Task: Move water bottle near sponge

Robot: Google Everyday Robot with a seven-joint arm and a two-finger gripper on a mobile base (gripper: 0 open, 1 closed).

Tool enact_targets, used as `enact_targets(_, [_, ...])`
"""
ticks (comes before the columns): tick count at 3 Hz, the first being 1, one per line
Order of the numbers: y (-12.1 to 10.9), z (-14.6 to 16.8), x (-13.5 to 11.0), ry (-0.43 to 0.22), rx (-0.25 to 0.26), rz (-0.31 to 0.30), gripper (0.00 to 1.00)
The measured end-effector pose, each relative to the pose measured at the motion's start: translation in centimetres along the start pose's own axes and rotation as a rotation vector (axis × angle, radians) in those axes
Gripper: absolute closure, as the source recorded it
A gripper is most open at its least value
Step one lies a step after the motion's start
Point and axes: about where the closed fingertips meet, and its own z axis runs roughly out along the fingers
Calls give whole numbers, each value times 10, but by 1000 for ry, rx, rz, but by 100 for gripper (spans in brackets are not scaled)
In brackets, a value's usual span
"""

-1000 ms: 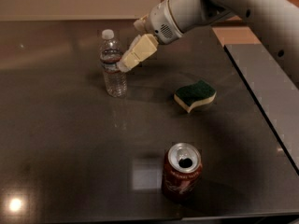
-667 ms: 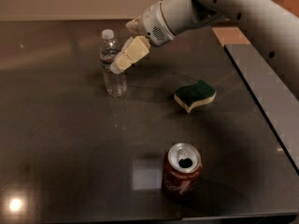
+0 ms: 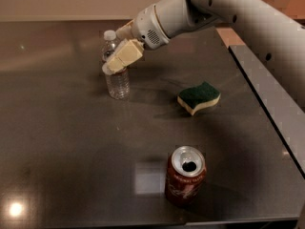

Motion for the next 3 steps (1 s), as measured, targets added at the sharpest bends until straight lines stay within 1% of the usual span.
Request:
enact_targets(2, [3, -4, -4, 1, -2, -5, 64])
enact_targets(3, [-6, -26, -1, 10, 42, 13, 88])
